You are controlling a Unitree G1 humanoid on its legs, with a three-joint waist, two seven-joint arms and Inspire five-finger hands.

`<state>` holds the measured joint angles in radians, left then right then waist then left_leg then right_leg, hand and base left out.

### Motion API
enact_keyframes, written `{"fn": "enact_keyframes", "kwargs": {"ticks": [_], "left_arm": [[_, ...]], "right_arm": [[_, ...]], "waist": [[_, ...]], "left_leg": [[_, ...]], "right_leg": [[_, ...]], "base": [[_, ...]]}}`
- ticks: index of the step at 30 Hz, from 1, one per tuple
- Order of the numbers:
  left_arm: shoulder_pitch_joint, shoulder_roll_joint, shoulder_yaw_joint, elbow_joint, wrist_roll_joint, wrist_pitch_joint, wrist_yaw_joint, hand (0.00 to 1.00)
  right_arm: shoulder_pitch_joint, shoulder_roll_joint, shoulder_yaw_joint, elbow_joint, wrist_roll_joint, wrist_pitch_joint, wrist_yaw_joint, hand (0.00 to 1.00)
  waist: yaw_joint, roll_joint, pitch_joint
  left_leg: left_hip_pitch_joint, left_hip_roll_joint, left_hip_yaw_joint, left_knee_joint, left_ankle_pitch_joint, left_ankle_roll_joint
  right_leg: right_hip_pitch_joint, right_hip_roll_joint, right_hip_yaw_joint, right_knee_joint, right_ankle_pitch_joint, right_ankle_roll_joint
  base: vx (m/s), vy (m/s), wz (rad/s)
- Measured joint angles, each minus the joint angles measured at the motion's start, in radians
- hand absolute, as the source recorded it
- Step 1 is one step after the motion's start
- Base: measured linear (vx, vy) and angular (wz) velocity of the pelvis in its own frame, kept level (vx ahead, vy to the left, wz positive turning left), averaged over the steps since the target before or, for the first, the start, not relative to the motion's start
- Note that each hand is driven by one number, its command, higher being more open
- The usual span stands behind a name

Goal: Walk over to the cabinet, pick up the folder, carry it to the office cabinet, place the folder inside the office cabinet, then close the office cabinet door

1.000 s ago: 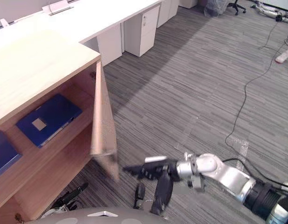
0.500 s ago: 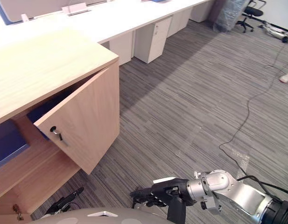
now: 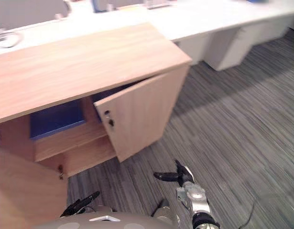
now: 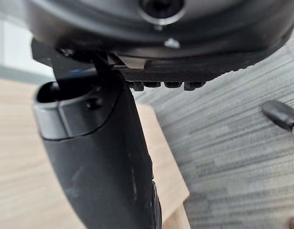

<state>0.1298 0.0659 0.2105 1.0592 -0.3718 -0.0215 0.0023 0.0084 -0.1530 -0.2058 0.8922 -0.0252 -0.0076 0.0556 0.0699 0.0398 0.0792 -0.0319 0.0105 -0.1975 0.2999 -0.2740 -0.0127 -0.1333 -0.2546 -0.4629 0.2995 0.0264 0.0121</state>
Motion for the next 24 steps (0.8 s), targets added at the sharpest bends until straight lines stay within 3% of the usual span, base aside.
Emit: {"fn": "enact_keyframes", "kwargs": {"ticks": [1,2,3,4,5,6,7,8,10,12,15,18,20,22,24], "left_arm": [[0.008,0.009,-0.025,-0.038,0.030,-0.002,0.014,1.00],[0.000,0.033,-0.051,-0.066,0.077,-0.003,0.022,1.00],[-0.009,0.043,-0.061,-0.081,0.106,-0.003,0.026,1.00],[-0.024,0.057,-0.091,-0.135,0.159,-0.003,0.037,1.00],[-0.026,0.052,-0.098,-0.163,0.178,-0.004,0.041,1.00],[-0.043,0.027,-0.115,-0.211,0.218,-0.007,0.041,1.00],[-0.041,0.019,-0.128,-0.235,0.232,-0.010,0.042,1.00],[-0.041,0.002,-0.148,-0.278,0.265,-0.021,0.044,1.00],[-0.042,-0.010,-0.157,-0.325,0.266,-0.025,0.042,1.00],[-0.042,-0.038,-0.163,-0.398,0.268,-0.035,0.042,1.00],[-0.013,-0.075,-0.190,-0.464,0.296,-0.036,0.040,1.00],[0.030,-0.077,-0.241,-0.550,0.296,-0.033,0.025,1.00],[0.040,-0.081,-0.253,-0.593,0.296,-0.025,0.010,1.00],[0.063,-0.084,-0.247,-0.634,0.295,-0.017,0.008,1.00],[0.091,-0.083,-0.246,-0.665,0.294,-0.013,0.005,1.00]], "right_arm": [[0.000,0.028,-0.025,0.045,0.013,0.001,-0.039,1.00],[0.006,0.061,-0.045,0.090,0.039,0.002,-0.070,1.00],[0.009,0.076,-0.054,0.110,0.054,0.005,-0.084,1.00],[0.024,0.104,-0.072,0.138,0.077,0.021,-0.109,1.00],[0.036,0.110,-0.083,0.142,0.084,0.023,-0.116,1.00],[0.047,0.117,-0.109,0.138,0.100,0.030,-0.122,1.00],[0.050,0.112,-0.120,0.133,0.109,0.032,-0.126,1.00],[0.065,0.110,-0.121,0.128,0.110,0.028,-0.129,1.00],[0.078,0.120,-0.119,0.131,0.110,0.027,-0.129,1.00],[0.078,0.136,-0.117,0.132,0.108,0.023,-0.120,1.00],[0.077,0.138,-0.141,0.131,0.108,0.023,-0.112,1.00],[0.080,0.146,-0.160,0.133,0.107,0.024,-0.116,1.00],[0.078,0.152,-0.179,0.134,0.103,0.025,-0.118,1.00],[0.069,0.155,-0.178,0.131,0.079,0.028,-0.119,1.00],[0.067,0.146,-0.178,0.129,0.069,0.033,-0.118,1.00]], "waist": [[0.005,-0.009,0.008],[0.000,-0.021,0.007],[-0.005,-0.029,0.007],[-0.012,-0.061,0.010],[-0.013,-0.056,0.017],[-0.007,-0.026,0.035],[-0.003,-0.017,0.038],[0.006,-0.018,0.036],[0.014,-0.041,0.025],[0.018,-0.055,0.023],[0.011,-0.041,0.025],[0.009,-0.053,0.032],[0.011,-0.065,0.043],[0.010,-0.067,0.062],[0.012,-0.055,0.068]], "left_leg": [[-0.004,-0.003,-0.055,0.006,0.004,0.000],[-0.032,-0.014,-0.125,0.029,0.007,-0.002],[-0.048,-0.023,-0.166,0.039,0.008,-0.004],[-0.094,-0.059,-0.251,0.072,0.008,-0.016],[-0.108,-0.073,-0.276,0.092,0.006,-0.021],[-0.115,-0.073,-0.311,0.114,0.003,-0.031],[-0.114,-0.068,-0.328,0.117,0.004,-0.034],[-0.102,-0.069,-0.374,0.115,0.005,-0.049],[-0.108,-0.084,-0.411,0.114,0.001,-0.068],[-0.156,-0.086,-0.457,0.115,0.000,-0.102],[-0.191,-0.050,-0.497,0.110,0.021,-0.138],[-0.227,-0.036,-0.489,0.096,0.072,-0.153],[-0.267,-0.017,-0.373,0.094,0.122,-0.127],[-0.291,0.043,-0.101,0.105,0.144,-0.059],[-0.322,0.128,0.166,0.205,0.114,0.020]], "right_leg": [[-0.012,0.002,0.104,0.047,-0.032,-0.002],[-0.019,0.043,0.230,0.036,-0.101,0.009],[-0.012,0.073,0.291,0.014,-0.123,0.012],[0.026,0.111,0.421,-0.037,-0.167,0.004],[0.031,0.116,0.467,-0.035,-0.175,0.017],[0.023,0.142,0.528,0.021,-0.183,0.011],[0.014,0.156,0.555,0.062,-0.191,0.000],[0.009,0.167,0.599,0.124,-0.232,0.012],[0.039,0.155,0.590,0.116,-0.281,0.053],[0.046,0.152,0.506,0.087,-0.347,0.071],[0.055,0.183,0.397,0.083,-0.359,0.056],[0.074,0.185,0.294,0.082,-0.365,0.044],[0.083,0.172,0.224,0.082,-0.366,0.033],[0.111,0.155,0.174,0.086,-0.367,0.022],[0.125,0.145,0.144,0.087,-0.369,0.022]], "base": [[0.08,-0.053,1.36],[0.09,-0.129,1.51],[0.09,-0.231,2.02],[0.05,-0.167,1.70],[0.04,-0.114,1.84],[0.01,-0.016,1.06],[-0.03,-0.029,1.20],[-0.05,-0.060,0.92],[-0.06,-0.144,0.94],[-0.08,-0.176,0.84],[-0.10,-0.112,0.92],[-0.04,-0.082,1.13],[-0.05,-0.023,1.00],[-0.06,-0.034,0.75],[-0.09,0.032,0.43]]}}
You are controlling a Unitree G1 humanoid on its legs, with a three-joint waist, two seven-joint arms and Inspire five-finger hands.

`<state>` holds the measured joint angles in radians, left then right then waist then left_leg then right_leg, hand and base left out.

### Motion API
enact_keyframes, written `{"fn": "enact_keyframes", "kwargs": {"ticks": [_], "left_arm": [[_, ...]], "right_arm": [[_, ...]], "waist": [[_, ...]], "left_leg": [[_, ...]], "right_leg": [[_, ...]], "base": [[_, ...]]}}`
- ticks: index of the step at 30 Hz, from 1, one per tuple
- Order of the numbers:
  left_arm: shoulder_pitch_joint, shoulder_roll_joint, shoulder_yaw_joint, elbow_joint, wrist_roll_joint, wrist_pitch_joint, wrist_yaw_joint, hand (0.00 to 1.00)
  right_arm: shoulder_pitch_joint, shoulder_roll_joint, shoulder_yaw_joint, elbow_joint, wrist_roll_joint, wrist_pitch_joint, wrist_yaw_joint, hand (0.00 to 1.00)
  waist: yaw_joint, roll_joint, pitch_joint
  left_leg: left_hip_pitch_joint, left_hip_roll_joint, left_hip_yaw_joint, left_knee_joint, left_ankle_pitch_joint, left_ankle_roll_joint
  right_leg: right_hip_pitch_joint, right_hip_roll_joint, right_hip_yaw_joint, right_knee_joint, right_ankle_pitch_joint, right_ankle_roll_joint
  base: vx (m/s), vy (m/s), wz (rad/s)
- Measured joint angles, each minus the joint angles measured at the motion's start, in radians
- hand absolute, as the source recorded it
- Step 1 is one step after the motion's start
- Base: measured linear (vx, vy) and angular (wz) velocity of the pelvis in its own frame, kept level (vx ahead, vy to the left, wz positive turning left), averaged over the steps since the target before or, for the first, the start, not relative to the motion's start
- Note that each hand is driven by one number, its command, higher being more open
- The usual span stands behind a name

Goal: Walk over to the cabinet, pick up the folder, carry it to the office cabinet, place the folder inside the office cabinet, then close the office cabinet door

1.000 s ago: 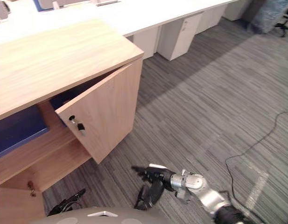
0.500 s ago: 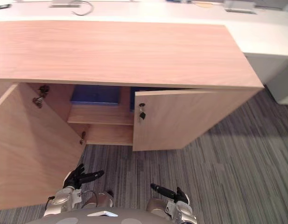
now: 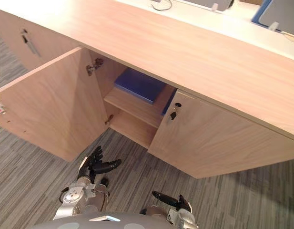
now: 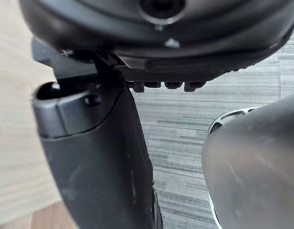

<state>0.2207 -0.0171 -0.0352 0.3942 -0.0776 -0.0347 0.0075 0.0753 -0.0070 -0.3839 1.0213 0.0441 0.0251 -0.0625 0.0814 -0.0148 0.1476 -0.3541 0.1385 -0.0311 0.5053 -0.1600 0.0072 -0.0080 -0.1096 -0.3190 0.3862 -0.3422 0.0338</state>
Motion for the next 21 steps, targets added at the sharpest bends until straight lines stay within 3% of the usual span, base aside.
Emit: {"fn": "enact_keyframes", "kwargs": {"ticks": [2,3,4,5,6,7,8,10,11,12,13,14,15,17,18,21], "left_arm": [[0.014,0.006,-0.001,-0.034,-0.001,0.003,-0.014,1.00],[0.019,0.010,-0.003,-0.054,-0.001,0.003,-0.017,1.00],[0.029,0.020,-0.005,-0.094,-0.008,0.004,-0.024,1.00],[0.033,0.037,-0.004,-0.129,-0.009,0.004,-0.038,1.00],[0.031,0.046,-0.005,-0.143,-0.009,0.004,-0.047,1.00],[0.032,0.060,-0.007,-0.169,-0.010,0.003,-0.064,1.00],[0.049,0.091,-0.015,-0.194,-0.013,0.000,-0.095,1.00],[0.067,0.129,-0.029,-0.215,-0.021,-0.002,-0.115,1.00],[0.073,0.162,-0.019,-0.216,-0.034,-0.003,-0.137,1.00],[0.071,0.190,0.017,-0.218,-0.035,-0.006,-0.162,1.00],[0.071,0.196,0.039,-0.213,-0.034,-0.007,-0.175,1.00],[0.069,0.201,0.076,-0.209,-0.034,-0.004,-0.190,1.00],[0.088,0.206,0.128,-0.203,-0.034,0.002,-0.197,1.00],[0.102,0.237,0.225,-0.185,-0.034,0.022,-0.209,1.00],[0.092,0.251,0.318,-0.156,-0.034,0.026,-0.208,1.00],[0.034,0.338,0.514,-0.030,-0.048,0.038,-0.166,1.00]], "right_arm": [[0.005,-0.011,-0.019,-0.015,0.000,0.010,0.000,1.00],[0.005,-0.012,-0.028,-0.017,0.000,0.010,0.001,1.00],[0.007,-0.005,-0.056,-0.016,0.000,0.012,0.007,1.00],[0.014,0.011,-0.102,-0.015,0.005,0.012,0.009,1.00],[0.018,0.017,-0.130,-0.014,0.007,0.013,0.011,1.00],[0.025,0.018,-0.163,-0.014,0.011,0.013,0.014,1.00],[0.049,0.011,-0.215,-0.013,0.015,0.019,0.018,1.00],[0.069,0.004,-0.268,-0.005,0.015,0.024,0.025,1.00],[0.070,0.001,-0.319,0.020,0.015,0.026,0.037,1.00],[0.070,0.002,-0.346,0.039,0.016,0.026,0.044,1.00],[0.075,0.001,-0.353,0.050,0.016,0.026,0.050,1.00],[0.076,-0.015,-0.372,0.056,0.016,0.027,0.058,1.00],[0.076,-0.041,-0.399,0.069,0.014,0.033,0.067,1.00],[0.081,-0.064,-0.449,0.071,0.017,0.036,0.095,1.00],[0.081,-0.077,-0.479,0.068,0.019,0.037,0.115,1.00],[0.079,-0.087,-0.536,0.067,0.022,0.036,0.124,1.00]], "waist": [[-0.001,0.016,0.001],[0.001,0.024,-0.003],[-0.004,0.012,-0.002],[-0.010,-0.001,-0.009],[-0.015,-0.005,-0.011],[-0.024,-0.006,-0.012],[-0.032,0.009,-0.019],[-0.033,0.028,-0.020],[-0.046,0.033,-0.027],[-0.059,0.007,-0.043],[-0.063,0.006,-0.043],[-0.059,0.033,-0.044],[-0.048,0.050,-0.045],[-0.048,0.060,-0.057],[-0.046,0.074,-0.070],[-0.047,0.075,-0.074]], "left_leg": [[-0.004,0.047,0.168,0.048,-0.028,0.044],[-0.006,0.038,0.189,0.044,-0.030,0.045],[-0.008,0.003,0.202,0.017,-0.026,0.054],[-0.005,0.015,0.298,-0.019,-0.036,0.080],[0.002,0.024,0.355,-0.038,-0.038,0.085],[0.008,0.057,0.434,-0.018,-0.028,0.117],[0.008,0.048,0.468,-0.004,0.011,0.083],[0.030,0.012,0.422,-0.051,0.020,0.076],[0.054,-0.041,0.375,-0.148,0.075,0.077],[0.087,-0.100,0.357,-0.267,0.114,0.077],[0.079,-0.086,0.388,-0.244,0.099,0.083],[0.058,-0.042,0.414,-0.168,0.068,0.069],[0.053,-0.030,0.410,-0.141,0.049,0.040],[0.083,-0.075,0.398,-0.206,0.068,0.041],[0.094,-0.099,0.387,-0.266,0.097,0.047],[0.158,-0.132,0.365,-0.402,0.167,0.050]], "right_leg": [[0.012,-0.027,-0.029,0.018,-0.015,0.020],[0.013,-0.035,-0.031,0.034,-0.024,0.030],[0.010,-0.067,-0.042,0.039,-0.032,0.040],[0.019,-0.094,-0.079,0.003,-0.015,0.062],[0.031,-0.105,-0.104,-0.025,0.002,0.067],[0.047,-0.117,-0.138,-0.042,0.021,0.074],[0.074,-0.135,-0.174,-0.017,0.021,0.072],[0.058,-0.160,-0.175,0.068,0.014,0.042],[0.055,-0.135,-0.167,0.003,-0.005,0.020],[0.038,-0.124,-0.174,-0.102,0.047,0.015],[0.049,-0.132,-0.194,-0.112,0.066,0.050],[0.058,-0.130,-0.217,-0.101,0.070,0.055],[0.064,-0.133,-0.236,-0.086,0.070,0.056],[0.073,-0.154,-0.254,-0.095,0.092,0.070],[0.067,-0.164,-0.255,-0.095,0.116,0.061],[0.067,-0.166,-0.263,-0.092,0.166,0.052]], "base": [[-0.06,0.130,0.38],[0.02,0.125,0.48],[0.05,0.124,0.74],[0.07,0.123,0.95],[0.12,0.148,1.06],[0.17,0.165,1.44],[0.19,0.188,1.42],[0.15,0.175,1.31],[0.12,0.119,1.52],[0.10,0.052,1.50],[0.14,0.010,1.09],[0.15,0.030,0.59],[0.14,0.073,0.38],[0.07,0.109,0.27],[0.05,0.107,0.27],[0.06,0.104,0.22]]}}
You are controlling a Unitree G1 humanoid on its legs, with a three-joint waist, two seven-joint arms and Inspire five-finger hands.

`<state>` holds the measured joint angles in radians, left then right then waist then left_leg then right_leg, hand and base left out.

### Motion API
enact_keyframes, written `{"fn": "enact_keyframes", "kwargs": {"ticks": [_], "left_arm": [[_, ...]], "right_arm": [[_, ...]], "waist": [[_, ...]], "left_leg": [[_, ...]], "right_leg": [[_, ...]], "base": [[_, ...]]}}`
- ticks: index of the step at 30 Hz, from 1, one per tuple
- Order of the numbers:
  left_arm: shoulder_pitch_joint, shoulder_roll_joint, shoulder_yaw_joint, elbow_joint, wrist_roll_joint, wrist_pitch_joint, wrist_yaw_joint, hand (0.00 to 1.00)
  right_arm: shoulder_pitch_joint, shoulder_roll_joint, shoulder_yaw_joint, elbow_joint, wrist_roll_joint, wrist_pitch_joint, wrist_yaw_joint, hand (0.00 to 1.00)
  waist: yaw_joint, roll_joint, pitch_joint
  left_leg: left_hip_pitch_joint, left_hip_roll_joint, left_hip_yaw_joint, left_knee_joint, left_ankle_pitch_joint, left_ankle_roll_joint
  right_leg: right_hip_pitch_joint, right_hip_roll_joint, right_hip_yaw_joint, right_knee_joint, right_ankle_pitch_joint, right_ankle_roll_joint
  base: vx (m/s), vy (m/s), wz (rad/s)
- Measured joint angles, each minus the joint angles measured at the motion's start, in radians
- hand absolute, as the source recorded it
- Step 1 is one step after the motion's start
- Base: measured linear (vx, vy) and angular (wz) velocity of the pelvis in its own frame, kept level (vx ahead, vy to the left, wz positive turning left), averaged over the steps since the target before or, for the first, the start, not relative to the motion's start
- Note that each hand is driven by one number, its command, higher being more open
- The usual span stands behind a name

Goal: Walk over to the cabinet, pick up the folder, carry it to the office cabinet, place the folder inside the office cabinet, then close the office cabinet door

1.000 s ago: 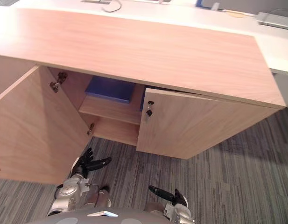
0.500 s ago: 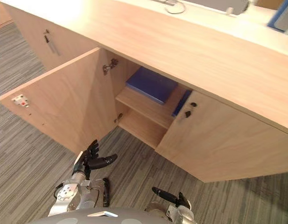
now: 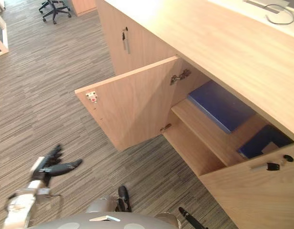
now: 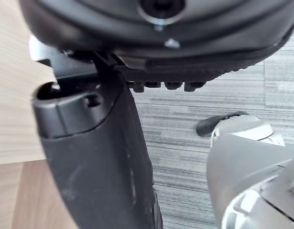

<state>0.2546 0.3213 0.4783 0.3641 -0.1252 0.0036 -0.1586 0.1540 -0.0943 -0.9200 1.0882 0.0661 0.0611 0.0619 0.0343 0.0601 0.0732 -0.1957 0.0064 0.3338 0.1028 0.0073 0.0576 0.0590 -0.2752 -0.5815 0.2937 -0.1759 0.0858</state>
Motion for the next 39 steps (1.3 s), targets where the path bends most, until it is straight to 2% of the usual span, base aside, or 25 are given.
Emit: {"fn": "enact_keyframes", "kwargs": {"ticks": [1,3,4,7,12,16,18,19,22,24,26,28,32,34,35,39], "left_arm": [[0.000,0.055,0.093,0.011,-0.026,0.013,0.024,1.00],[-0.002,0.101,0.179,0.010,-0.042,0.017,0.038,1.00],[-0.006,0.126,0.211,0.010,-0.064,0.022,0.050,1.00],[-0.045,0.160,0.250,0.006,-0.059,0.024,0.071,1.00],[-0.175,0.172,0.239,-0.050,0.107,0.024,0.152,1.00],[-0.287,0.234,0.113,-0.042,0.200,0.024,0.204,1.00],[-0.402,0.284,-0.004,-0.003,0.272,0.022,0.225,1.00],[-0.416,0.288,-0.017,0.002,0.282,0.022,0.225,1.00],[-0.542,0.317,-0.188,0.065,0.380,0.015,0.239,1.00],[-0.582,0.326,-0.259,0.091,0.420,0.011,0.239,1.00],[-0.660,0.326,-0.384,0.157,0.511,-0.005,0.234,1.00],[-0.699,0.326,-0.454,0.197,0.548,-0.013,0.228,1.00],[-0.821,0.329,-0.633,0.339,0.726,-0.028,0.221,1.00],[-0.850,0.330,-0.703,0.363,0.778,-0.031,0.222,1.00],[-0.865,0.335,-0.753,0.387,0.847,-0.051,0.223,1.00],[-0.887,0.357,-0.900,0.415,0.964,-0.091,0.225,1.00]], "right_arm": [[0.001,0.000,-0.013,0.002,-0.001,0.000,0.012,1.00],[0.002,-0.004,-0.030,0.003,-0.001,0.000,0.021,1.00],[0.002,-0.010,-0.032,0.006,-0.001,0.000,0.028,1.00],[-0.002,-0.017,-0.033,0.013,-0.001,0.004,0.043,1.00],[-0.018,-0.017,-0.032,0.043,0.000,0.021,0.072,1.00],[-0.011,-0.027,-0.040,0.057,-0.001,0.022,0.079,1.00],[-0.012,-0.040,-0.043,0.057,0.000,0.022,0.079,1.00],[-0.013,-0.043,-0.043,0.057,0.000,0.022,0.079,1.00],[-0.018,-0.085,-0.051,0.057,0.001,0.022,0.079,1.00],[-0.023,-0.104,-0.053,0.057,0.013,0.022,0.079,1.00],[-0.037,-0.133,-0.075,0.059,0.020,0.022,0.077,1.00],[-0.050,-0.156,-0.093,0.071,0.020,0.022,0.077,1.00],[-0.069,-0.204,-0.121,0.078,0.020,0.022,0.069,1.00],[-0.076,-0.224,-0.122,0.078,0.020,0.022,0.064,1.00],[-0.087,-0.237,-0.133,0.078,0.020,0.022,0.060,1.00],[-0.125,-0.284,-0.141,0.089,0.020,0.022,0.058,1.00]], "waist": [[-0.007,-0.011,-0.011],[-0.003,-0.020,-0.023],[-0.001,-0.014,-0.030],[0.001,-0.008,-0.042],[-0.014,-0.016,-0.047],[-0.034,-0.018,-0.046],[-0.052,-0.018,-0.043],[-0.053,-0.018,-0.041],[-0.079,-0.013,-0.032],[-0.094,-0.014,-0.028],[-0.121,-0.021,-0.019],[-0.131,-0.021,-0.012],[-0.154,-0.014,0.006],[-0.162,-0.003,0.017],[-0.165,0.000,0.022],[-0.179,-0.001,0.026]], "left_leg": [[0.034,-0.013,-0.006,-0.068,0.019,0.000],[0.071,-0.029,-0.006,-0.136,0.042,-0.001],[0.086,-0.038,-0.005,-0.169,0.054,0.005],[0.102,-0.051,0.000,-0.188,0.054,0.010],[0.105,-0.057,0.010,-0.188,0.053,0.013],[0.117,-0.056,0.026,-0.189,0.053,0.013],[0.125,-0.054,0.036,-0.192,0.053,0.013],[0.127,-0.054,0.039,-0.192,0.053,0.013],[0.132,-0.053,0.057,-0.192,0.051,0.015],[0.132,-0.051,0.072,-0.192,0.051,0.015],[0.134,-0.047,0.091,-0.190,0.050,0.016],[0.135,-0.047,0.106,-0.189,0.051,0.016],[0.139,-0.045,0.132,-0.188,0.056,0.024],[0.147,-0.041,0.133,-0.188,0.055,0.024],[0.151,-0.035,0.133,-0.188,0.054,0.025],[0.151,-0.034,0.150,-0.188,0.042,0.030]], "right_leg": [[0.008,0.014,0.003,-0.018,0.021,-0.008],[0.021,0.019,0.004,-0.039,0.034,-0.014],[0.023,0.018,0.008,-0.050,0.039,-0.022],[0.033,0.014,0.016,-0.067,0.049,-0.027],[0.038,0.016,0.042,-0.090,0.054,-0.032],[0.040,0.016,0.071,-0.091,0.054,-0.031],[0.042,0.016,0.082,-0.091,0.056,-0.028],[0.042,0.016,0.086,-0.091,0.056,-0.028],[0.035,0.014,0.109,-0.092,0.063,-0.022],[0.026,0.013,0.125,-0.092,0.065,-0.020],[0.016,0.013,0.133,-0.091,0.067,-0.019],[0.007,0.014,0.151,-0.092,0.075,-0.005],[-0.010,0.015,0.177,-0.092,0.091,-0.003],[-0.011,0.018,0.184,-0.092,0.109,-0.008],[-0.014,0.019,0.197,-0.093,0.119,-0.007],[-0.024,0.020,0.216,-0.105,0.158,-0.010]], "base": [[0.03,0.055,0.11],[0.06,0.035,0.02],[0.06,0.037,-0.03],[0.04,0.032,-0.05],[0.01,0.002,-0.09],[0.00,-0.016,-0.12],[0.00,-0.026,-0.13],[0.00,-0.018,-0.16],[0.01,-0.014,-0.18],[0.02,-0.022,-0.25],[0.02,-0.042,-0.29],[0.03,-0.032,-0.29],[0.03,-0.037,-0.23],[0.04,-0.042,-0.19],[0.04,-0.059,-0.21],[0.02,-0.034,-0.18]]}}
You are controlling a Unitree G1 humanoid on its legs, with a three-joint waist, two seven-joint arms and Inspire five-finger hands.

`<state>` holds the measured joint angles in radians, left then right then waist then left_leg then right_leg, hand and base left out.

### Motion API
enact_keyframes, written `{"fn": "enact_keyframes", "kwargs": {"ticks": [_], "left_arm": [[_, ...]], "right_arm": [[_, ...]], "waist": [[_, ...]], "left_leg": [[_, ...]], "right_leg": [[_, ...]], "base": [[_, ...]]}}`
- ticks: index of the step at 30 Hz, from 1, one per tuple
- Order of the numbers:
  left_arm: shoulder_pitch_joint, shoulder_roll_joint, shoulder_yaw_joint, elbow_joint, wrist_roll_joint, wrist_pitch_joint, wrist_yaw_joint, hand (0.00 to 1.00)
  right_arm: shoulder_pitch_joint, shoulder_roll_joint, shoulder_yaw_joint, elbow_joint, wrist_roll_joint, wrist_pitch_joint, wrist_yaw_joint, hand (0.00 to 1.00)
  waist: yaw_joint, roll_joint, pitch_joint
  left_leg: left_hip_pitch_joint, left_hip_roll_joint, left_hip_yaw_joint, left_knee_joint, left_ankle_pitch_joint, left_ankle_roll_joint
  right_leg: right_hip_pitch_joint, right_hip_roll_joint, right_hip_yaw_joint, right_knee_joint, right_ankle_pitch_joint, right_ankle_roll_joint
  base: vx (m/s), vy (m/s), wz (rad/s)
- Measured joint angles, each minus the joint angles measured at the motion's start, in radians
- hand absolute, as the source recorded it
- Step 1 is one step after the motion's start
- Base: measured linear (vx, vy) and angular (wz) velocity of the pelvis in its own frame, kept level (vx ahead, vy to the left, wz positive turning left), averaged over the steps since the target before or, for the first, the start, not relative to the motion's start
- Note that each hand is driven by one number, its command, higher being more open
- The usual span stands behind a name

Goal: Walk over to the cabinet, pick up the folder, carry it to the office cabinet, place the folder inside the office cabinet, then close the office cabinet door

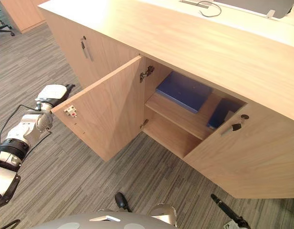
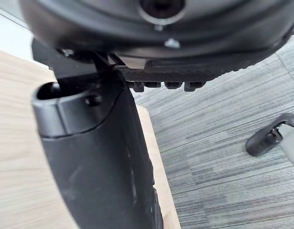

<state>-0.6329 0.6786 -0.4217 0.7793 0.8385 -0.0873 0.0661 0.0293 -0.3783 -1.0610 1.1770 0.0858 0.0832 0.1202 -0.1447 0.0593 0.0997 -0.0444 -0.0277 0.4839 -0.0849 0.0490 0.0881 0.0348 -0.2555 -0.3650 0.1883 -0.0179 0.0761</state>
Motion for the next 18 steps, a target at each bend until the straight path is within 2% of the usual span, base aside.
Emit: {"fn": "enact_keyframes", "kwargs": {"ticks": [5,9,12,15,18], "left_arm": [[0.001,0.005,-0.198,-0.026,0.094,-0.091,0.041,1.00],[0.024,0.037,-0.316,-0.207,0.139,-0.110,0.060,1.00],[0.118,-0.002,-0.312,-0.367,0.145,-0.092,0.060,1.00],[0.244,-0.067,-0.315,-0.518,0.077,-0.065,0.048,1.00],[0.327,-0.170,-0.400,-0.607,-0.012,-0.088,-0.001,1.00]], "right_arm": [[-0.033,-0.068,-0.059,0.027,0.000,0.000,-0.002,1.00],[-0.044,-0.070,-0.067,0.037,0.032,-0.006,-0.021,1.00],[-0.033,-0.021,-0.098,0.037,0.039,-0.007,-0.023,1.00],[0.009,0.026,-0.151,0.051,0.039,0.005,-0.047,1.00],[0.054,0.036,-0.270,0.082,-0.062,0.024,-0.047,1.00]], "waist": [[0.001,-0.003,0.002],[0.004,-0.008,0.005],[0.002,-0.008,0.005],[0.004,-0.006,0.004],[0.001,-0.012,0.005]], "left_leg": [[0.000,-0.004,0.031,-0.001,-0.024,0.000],[-0.002,-0.013,0.040,-0.004,-0.028,-0.001],[-0.006,-0.015,0.041,-0.004,-0.028,0.000],[-0.005,-0.013,0.031,0.000,-0.027,0.000],[0.011,-0.015,0.020,0.001,-0.019,0.012]], "right_leg": [[-0.014,-0.005,0.019,-0.018,0.033,0.002],[-0.012,-0.012,0.020,-0.032,0.033,0.002],[-0.014,-0.013,0.015,-0.034,0.033,0.002],[-0.013,-0.015,0.014,-0.020,0.033,0.002],[-0.011,-0.020,0.013,0.016,0.033,0.003]], "base": [[0.00,-0.022,-0.18],[-0.01,-0.061,-0.08],[0.02,-0.089,-0.01],[0.09,-0.125,0.11],[0.10,-0.098,0.12]]}}
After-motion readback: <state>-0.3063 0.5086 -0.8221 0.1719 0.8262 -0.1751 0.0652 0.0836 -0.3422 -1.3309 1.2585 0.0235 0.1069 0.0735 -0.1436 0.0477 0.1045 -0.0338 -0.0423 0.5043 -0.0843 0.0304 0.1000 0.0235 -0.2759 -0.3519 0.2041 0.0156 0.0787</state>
